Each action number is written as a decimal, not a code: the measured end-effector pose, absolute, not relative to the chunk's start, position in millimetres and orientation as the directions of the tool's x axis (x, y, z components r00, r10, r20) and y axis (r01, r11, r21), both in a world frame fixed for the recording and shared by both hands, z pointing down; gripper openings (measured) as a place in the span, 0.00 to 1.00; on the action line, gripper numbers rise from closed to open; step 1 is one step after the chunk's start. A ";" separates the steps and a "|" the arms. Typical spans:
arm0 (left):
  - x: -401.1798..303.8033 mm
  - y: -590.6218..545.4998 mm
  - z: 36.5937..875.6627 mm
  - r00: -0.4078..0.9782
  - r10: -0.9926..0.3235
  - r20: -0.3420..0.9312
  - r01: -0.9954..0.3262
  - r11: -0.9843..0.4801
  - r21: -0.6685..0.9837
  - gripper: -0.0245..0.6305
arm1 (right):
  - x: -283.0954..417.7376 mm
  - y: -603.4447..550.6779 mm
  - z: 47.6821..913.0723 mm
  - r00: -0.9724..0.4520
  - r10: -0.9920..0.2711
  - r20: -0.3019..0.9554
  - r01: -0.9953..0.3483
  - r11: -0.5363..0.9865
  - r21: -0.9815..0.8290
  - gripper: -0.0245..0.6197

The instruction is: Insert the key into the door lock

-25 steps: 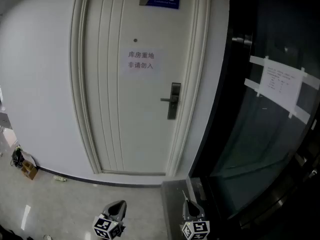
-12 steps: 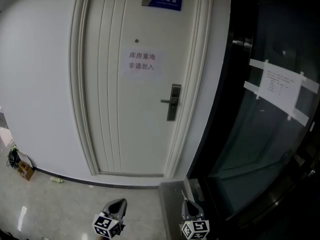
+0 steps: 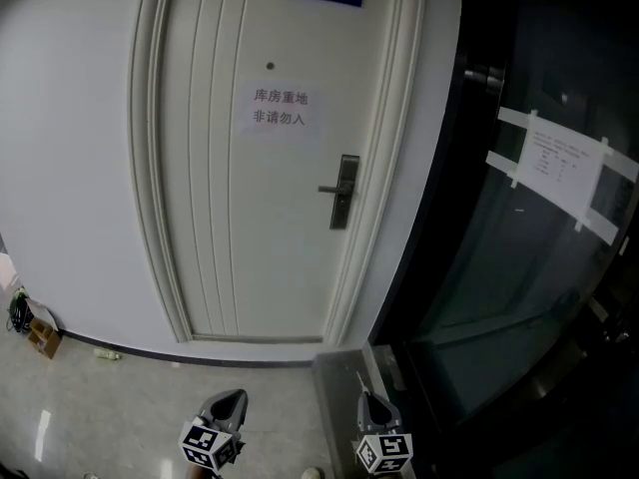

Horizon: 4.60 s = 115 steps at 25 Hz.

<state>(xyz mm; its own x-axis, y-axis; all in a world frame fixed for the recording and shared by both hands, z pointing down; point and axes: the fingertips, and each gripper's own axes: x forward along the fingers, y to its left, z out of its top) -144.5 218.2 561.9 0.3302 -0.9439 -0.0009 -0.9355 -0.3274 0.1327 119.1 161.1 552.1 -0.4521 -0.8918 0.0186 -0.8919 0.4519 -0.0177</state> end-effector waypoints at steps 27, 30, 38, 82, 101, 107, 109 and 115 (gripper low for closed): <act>-166.5 13.7 558.9 0.262 -0.965 0.019 -0.955 -0.256 0.150 0.04 | 99.6 -67.4 541.9 -0.501 -0.865 0.016 -0.865 0.501 0.009 0.05; -163.1 -11.1 560.9 0.257 -0.966 0.023 -0.957 -0.251 0.146 0.04 | 102.7 -93.0 544.0 -0.508 -0.861 0.017 -0.861 0.508 0.016 0.05; -156.6 -59.3 560.6 0.235 -0.972 0.021 -0.964 -0.230 0.132 0.04 | 112.6 -147.7 536.5 -0.519 -0.855 0.001 -0.850 0.516 0.106 0.05; -181.0 -344.5 560.9 0.394 -0.917 0.052 -0.913 -0.385 0.138 0.04 | 40.1 -405.7 452.2 -0.424 -0.905 -0.001 -0.585 0.273 0.764 0.05; -209.0 -376.6 581.8 0.384 -0.918 0.097 -0.915 -0.365 0.170 0.04 | 8.2 -470.6 442.3 -0.340 -0.940 -0.032 -0.163 0.026 0.986 0.05; -215.0 -382.6 584.9 0.388 -0.916 0.106 -0.914 -0.367 0.170 0.04 | 3.0 -478.2 441.9 -0.334 -0.941 -0.047 -0.165 0.010 0.986 0.05; -217.8 -384.4 586.0 0.386 -0.916 0.110 -0.915 -0.366 0.171 0.04 | 1.8 -481.3 442.7 -0.332 -0.942 -0.045 -0.172 0.013 0.985 0.05; -223.9 -388.4 589.5 0.387 -0.914 0.120 -0.915 -0.365 0.170 0.04 | -0.6 -491.5 443.7 -0.319 -0.947 -0.050 -0.173 0.006 0.985 0.05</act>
